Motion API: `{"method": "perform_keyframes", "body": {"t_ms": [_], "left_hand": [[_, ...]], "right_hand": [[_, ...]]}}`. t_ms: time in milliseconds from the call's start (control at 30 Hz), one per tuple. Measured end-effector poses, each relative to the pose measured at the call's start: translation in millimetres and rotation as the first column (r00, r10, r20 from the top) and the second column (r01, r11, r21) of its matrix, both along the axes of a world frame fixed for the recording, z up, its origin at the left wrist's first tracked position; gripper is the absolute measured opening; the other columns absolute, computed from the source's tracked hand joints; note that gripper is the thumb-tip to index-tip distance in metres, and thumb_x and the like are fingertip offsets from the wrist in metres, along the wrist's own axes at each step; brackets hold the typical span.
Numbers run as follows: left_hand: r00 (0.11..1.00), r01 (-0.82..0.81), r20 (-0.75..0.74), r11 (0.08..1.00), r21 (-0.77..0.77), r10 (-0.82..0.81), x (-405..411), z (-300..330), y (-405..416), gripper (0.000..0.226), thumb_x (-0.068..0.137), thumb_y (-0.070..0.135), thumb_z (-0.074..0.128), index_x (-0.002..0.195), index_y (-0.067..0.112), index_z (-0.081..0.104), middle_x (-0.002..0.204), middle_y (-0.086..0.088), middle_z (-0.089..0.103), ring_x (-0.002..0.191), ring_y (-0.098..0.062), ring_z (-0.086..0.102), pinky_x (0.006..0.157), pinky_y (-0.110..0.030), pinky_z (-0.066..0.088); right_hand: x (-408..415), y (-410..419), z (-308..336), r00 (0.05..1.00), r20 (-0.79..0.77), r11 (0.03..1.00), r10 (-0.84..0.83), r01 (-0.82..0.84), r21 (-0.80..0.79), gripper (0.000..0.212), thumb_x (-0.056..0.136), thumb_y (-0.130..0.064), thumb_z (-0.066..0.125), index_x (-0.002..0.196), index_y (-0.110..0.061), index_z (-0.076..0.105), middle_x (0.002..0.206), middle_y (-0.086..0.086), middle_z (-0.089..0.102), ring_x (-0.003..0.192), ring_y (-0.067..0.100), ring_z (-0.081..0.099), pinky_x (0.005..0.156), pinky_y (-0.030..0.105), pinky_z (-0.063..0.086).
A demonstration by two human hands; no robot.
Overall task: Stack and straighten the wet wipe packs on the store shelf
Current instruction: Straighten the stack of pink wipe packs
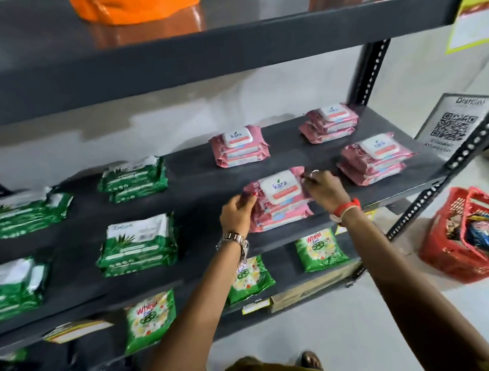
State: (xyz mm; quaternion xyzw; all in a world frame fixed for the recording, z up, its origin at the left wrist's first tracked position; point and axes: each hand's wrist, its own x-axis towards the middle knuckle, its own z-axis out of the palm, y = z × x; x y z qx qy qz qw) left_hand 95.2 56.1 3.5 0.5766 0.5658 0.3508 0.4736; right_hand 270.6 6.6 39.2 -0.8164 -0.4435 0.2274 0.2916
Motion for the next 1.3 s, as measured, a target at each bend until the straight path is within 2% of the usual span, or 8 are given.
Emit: {"method": "perform_keyframes", "body": {"t_ms": [200,433,533,600,800,1133,1233,1300], "left_hand": [[0.998,-0.057,0.001,0.998,-0.005,0.057,-1.6,-4.7,3.4,0.026,0.080,0.015,0.066,0.096,-0.006,0.066,0.098,-0.024,0.069,0.085,-0.031,0.063,0.060,-0.022,0.043],[0.991,-0.122,0.040,0.979,-0.164,0.130,-3.8,-8.9,3.7,0.040,0.075,0.030,0.071,0.098,-0.001,0.063,0.104,-0.020,0.067,0.093,-0.032,0.064,0.085,-0.043,0.053],[0.974,-0.019,0.200,0.922,-0.388,0.105,-3.4,-9.3,1.2,0.025,0.076,0.028,0.071,0.075,0.006,0.061,0.086,-0.015,0.068,0.066,-0.021,0.068,0.063,-0.036,0.060],[0.961,0.034,0.261,0.893,-0.449,0.095,-1.9,-8.9,0.4,0.022,0.078,0.024,0.068,0.072,0.006,0.059,0.074,-0.010,0.066,0.052,-0.012,0.065,0.049,-0.025,0.056],[0.956,0.035,0.277,0.906,-0.421,0.092,2.9,-7.9,8.4,0.023,0.080,0.025,0.067,0.073,0.005,0.059,0.045,0.002,0.067,0.044,-0.009,0.064,0.045,-0.023,0.055],[0.957,-0.022,0.256,0.912,-0.409,0.138,-4.3,-5.0,13.1,0.026,0.079,0.026,0.068,0.079,0.002,0.057,0.104,-0.025,0.065,0.052,-0.014,0.065,0.045,-0.025,0.056],[0.973,-0.043,0.194,0.919,-0.393,0.129,-3.9,-1.5,11.2,0.049,0.079,0.037,0.066,0.104,-0.003,0.054,0.121,-0.026,0.059,0.084,-0.027,0.065,0.072,-0.038,0.058],[0.993,-0.113,-0.050,0.969,-0.220,0.105,-5.5,-1.6,10.5,0.072,0.083,0.046,0.056,0.133,-0.001,0.034,0.140,-0.023,0.041,0.121,-0.036,0.047,0.101,-0.045,0.041]], "right_hand": [[-8.0,2.3,-6.0,0.997,0.037,0.995,0.065,-0.067,0.072,0.029,0.094,-0.017,0.052,0.107,0.003,0.067,0.111,0.027,0.068,0.108,0.041,0.061,0.087,0.037,0.046],[3.5,-0.9,-13.8,0.965,-0.221,0.987,-0.139,0.155,0.053,0.032,0.091,-0.032,0.054,0.076,-0.003,0.056,0.086,0.012,0.059,0.084,0.025,0.053,0.076,0.030,0.038],[6.4,1.1,-23.0,0.898,-0.413,0.988,-0.152,0.139,-0.062,0.036,0.089,-0.041,0.054,0.090,-0.006,0.062,0.092,0.008,0.064,0.087,0.025,0.060,0.081,0.033,0.046],[3.3,3.6,-23.3,0.834,-0.532,0.989,-0.148,0.114,-0.096,0.028,0.091,-0.038,0.053,0.091,-0.010,0.058,0.079,0.003,0.063,0.071,0.021,0.061,0.069,0.034,0.052],[1.1,18.5,-20.5,0.801,-0.584,0.991,-0.130,0.090,-0.097,0.030,0.095,-0.039,0.045,0.072,-0.020,0.048,0.068,-0.001,0.056,0.061,0.014,0.056,0.072,0.036,0.053],[-7.1,25.9,-19.0,0.819,-0.570,0.994,-0.060,-0.005,-0.112,0.033,0.094,-0.045,0.040,0.104,-0.014,0.049,0.113,0.011,0.067,0.101,0.029,0.066,0.092,0.045,0.055],[-7.6,25.9,-21.7,0.933,-0.352,0.994,-0.078,0.044,-0.104,0.050,0.093,-0.048,0.039,0.118,-0.007,0.052,0.128,0.018,0.059,0.110,0.034,0.058,0.100,0.045,0.045],[-12.7,25.3,-16.2,0.998,-0.038,0.996,-0.054,0.051,-0.072,0.056,0.094,-0.049,0.034,0.130,-0.008,0.046,0.139,0.021,0.047,0.127,0.040,0.042,0.108,0.049,0.033]]}}
